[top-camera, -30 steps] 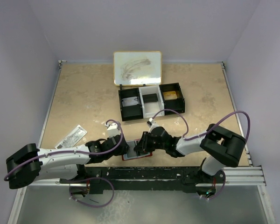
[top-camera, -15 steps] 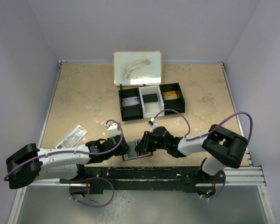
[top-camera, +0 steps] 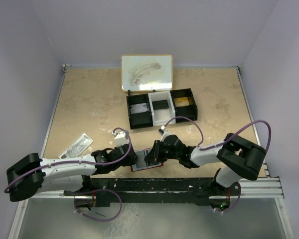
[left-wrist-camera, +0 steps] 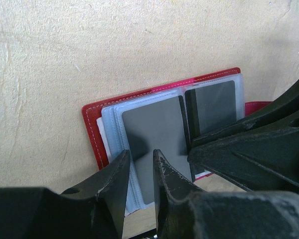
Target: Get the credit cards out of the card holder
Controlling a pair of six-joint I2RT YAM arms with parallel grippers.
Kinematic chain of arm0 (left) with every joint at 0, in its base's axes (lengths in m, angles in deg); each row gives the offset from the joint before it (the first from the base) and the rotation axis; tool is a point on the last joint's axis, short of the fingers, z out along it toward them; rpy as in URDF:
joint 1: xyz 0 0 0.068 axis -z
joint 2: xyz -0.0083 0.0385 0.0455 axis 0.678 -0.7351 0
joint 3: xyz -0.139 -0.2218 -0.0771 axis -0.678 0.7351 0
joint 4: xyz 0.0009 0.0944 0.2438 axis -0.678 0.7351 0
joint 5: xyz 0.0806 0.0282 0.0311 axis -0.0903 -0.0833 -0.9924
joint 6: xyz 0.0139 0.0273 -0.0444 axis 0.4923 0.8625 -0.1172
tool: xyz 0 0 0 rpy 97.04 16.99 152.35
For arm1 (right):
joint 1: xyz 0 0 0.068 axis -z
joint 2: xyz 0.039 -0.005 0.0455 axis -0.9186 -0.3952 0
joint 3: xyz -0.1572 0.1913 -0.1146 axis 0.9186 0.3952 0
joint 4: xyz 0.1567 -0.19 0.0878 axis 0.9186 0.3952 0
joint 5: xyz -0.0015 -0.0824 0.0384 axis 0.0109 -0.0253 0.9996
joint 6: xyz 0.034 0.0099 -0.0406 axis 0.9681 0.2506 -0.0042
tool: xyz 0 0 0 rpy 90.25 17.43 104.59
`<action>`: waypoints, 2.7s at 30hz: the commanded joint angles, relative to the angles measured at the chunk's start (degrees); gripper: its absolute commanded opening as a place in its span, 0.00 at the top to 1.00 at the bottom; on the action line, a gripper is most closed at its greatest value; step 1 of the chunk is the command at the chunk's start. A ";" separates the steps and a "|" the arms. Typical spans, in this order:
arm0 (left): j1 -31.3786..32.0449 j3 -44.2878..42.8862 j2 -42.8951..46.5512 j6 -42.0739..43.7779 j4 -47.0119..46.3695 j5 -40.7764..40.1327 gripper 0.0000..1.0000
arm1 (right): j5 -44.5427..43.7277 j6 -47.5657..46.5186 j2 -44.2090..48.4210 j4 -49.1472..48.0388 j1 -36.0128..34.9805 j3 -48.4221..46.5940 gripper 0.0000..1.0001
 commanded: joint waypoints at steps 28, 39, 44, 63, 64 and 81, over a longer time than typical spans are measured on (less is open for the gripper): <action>0.18 -0.22 -0.81 0.98 0.70 -0.42 0.80 | -0.41 -0.78 3.98 0.38 1.98 1.93 1.00; 0.19 -0.56 -0.86 1.06 1.01 -0.35 0.81 | -0.10 -0.96 3.72 0.45 2.67 2.05 1.00; 0.22 -1.91 1.93 1.68 -0.77 -0.04 0.79 | 1.35 -1.37 2.27 -0.79 2.82 1.83 1.00; 0.81 -3.43 -5.12 2.07 1.23 -3.56 0.77 | 2.08 -0.47 0.73 -3.17 2.79 2.35 1.00; 0.81 -2.77 -4.29 1.63 1.15 -3.46 0.77 | 1.88 -0.47 0.90 -2.95 2.79 2.37 1.00; 0.81 1.41 -2.18 1.24 -1.83 -1.24 0.80 | 2.57 -0.72 3.47 -1.30 3.27 0.57 0.92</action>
